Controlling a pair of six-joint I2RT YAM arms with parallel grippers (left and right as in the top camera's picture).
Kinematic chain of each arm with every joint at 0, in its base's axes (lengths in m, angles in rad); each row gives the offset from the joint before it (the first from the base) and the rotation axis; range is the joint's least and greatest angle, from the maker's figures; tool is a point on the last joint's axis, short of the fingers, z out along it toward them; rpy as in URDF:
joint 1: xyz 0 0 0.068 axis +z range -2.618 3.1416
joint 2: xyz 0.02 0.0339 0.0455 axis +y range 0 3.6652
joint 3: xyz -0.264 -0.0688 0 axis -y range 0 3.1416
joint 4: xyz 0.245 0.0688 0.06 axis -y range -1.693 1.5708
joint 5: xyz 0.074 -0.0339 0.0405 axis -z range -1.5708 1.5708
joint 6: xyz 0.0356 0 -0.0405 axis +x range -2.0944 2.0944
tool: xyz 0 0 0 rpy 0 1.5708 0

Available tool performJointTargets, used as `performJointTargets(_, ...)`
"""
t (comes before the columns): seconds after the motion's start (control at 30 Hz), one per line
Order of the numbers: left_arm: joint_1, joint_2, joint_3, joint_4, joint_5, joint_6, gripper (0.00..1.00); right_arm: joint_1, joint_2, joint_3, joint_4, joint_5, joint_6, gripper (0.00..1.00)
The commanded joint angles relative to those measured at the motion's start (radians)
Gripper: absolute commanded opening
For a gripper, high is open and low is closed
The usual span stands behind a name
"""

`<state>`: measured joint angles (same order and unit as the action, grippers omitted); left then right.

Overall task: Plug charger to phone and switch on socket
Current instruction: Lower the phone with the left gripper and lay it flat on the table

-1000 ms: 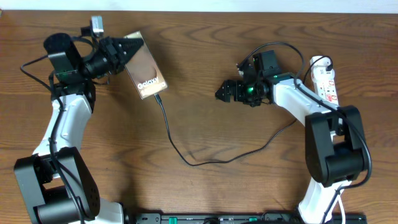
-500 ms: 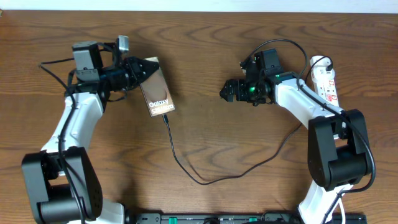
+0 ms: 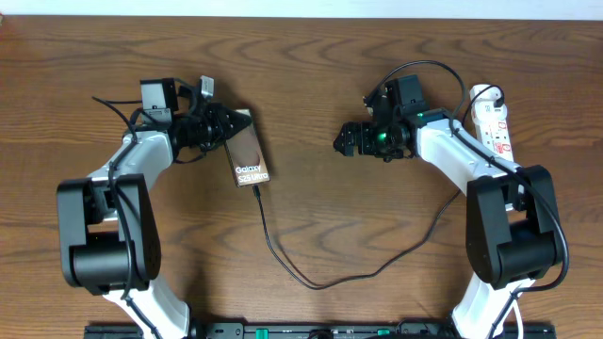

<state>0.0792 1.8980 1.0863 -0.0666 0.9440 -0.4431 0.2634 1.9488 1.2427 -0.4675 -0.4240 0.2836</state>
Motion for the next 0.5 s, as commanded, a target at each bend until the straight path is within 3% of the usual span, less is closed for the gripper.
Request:
performJointTargets(0.0, 0.0, 0.038, 0.011, 0.003, 0.005, 0.02, 0.07, 0.016, -0.025, 0.005, 0.0, 0.011, -0.012, 0.99)
performJointTargets(0.47, 0.0, 0.111, 0.009, 0.0, -0.022, 0.055, 0.08, 0.026, -0.025, 0.005, -0.001, 0.014, -0.012, 0.99)
